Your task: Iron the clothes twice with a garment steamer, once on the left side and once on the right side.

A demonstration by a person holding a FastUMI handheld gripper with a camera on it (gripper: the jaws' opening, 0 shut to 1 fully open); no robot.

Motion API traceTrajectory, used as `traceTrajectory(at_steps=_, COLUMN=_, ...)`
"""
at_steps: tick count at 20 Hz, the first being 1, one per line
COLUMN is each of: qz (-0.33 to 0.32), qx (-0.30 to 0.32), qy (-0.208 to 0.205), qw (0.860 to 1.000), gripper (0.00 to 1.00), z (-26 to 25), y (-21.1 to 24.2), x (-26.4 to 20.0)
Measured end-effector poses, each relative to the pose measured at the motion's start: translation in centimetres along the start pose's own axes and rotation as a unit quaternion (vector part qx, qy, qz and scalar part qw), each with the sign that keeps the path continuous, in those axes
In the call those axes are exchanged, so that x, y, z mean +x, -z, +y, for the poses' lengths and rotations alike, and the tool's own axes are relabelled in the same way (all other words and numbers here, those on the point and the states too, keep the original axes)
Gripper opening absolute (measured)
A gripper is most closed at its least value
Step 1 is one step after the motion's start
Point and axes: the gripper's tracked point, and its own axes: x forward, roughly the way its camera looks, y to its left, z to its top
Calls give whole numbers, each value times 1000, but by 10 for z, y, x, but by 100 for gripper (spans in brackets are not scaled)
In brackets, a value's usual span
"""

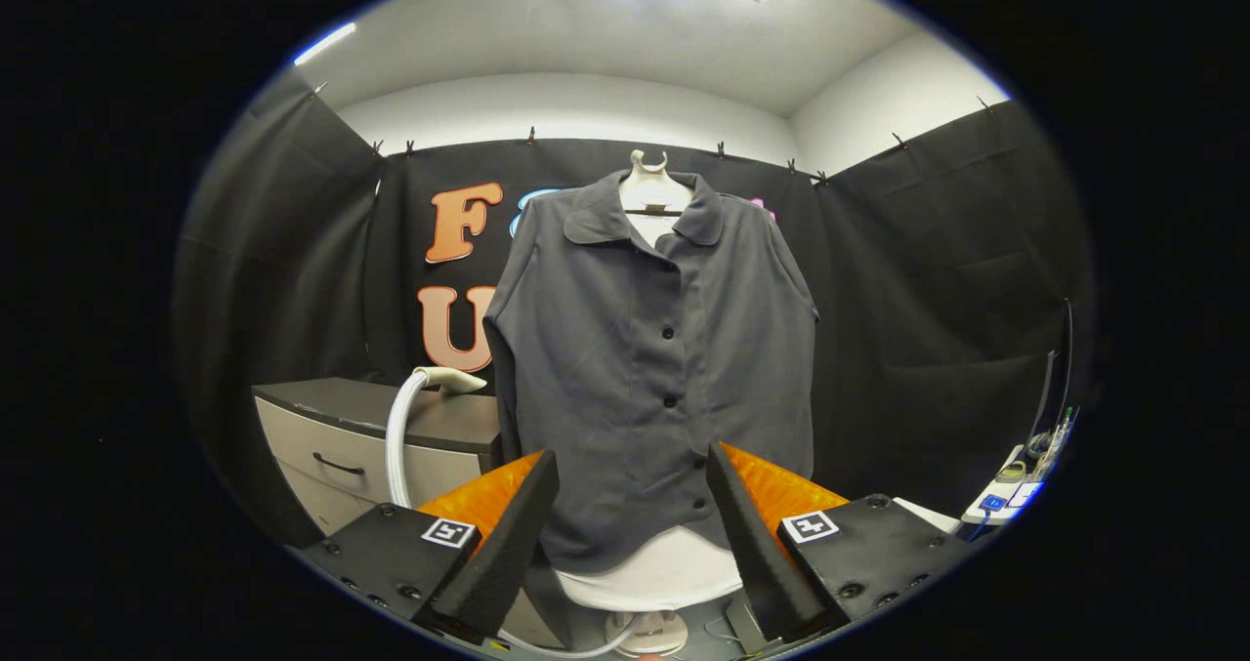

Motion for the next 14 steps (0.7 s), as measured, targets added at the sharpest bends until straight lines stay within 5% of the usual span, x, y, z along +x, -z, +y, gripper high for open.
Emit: traceTrajectory(at_steps=14, qz=-1, qx=-2, qy=-4, qw=1000, gripper=98, z=6, y=-1, x=3)
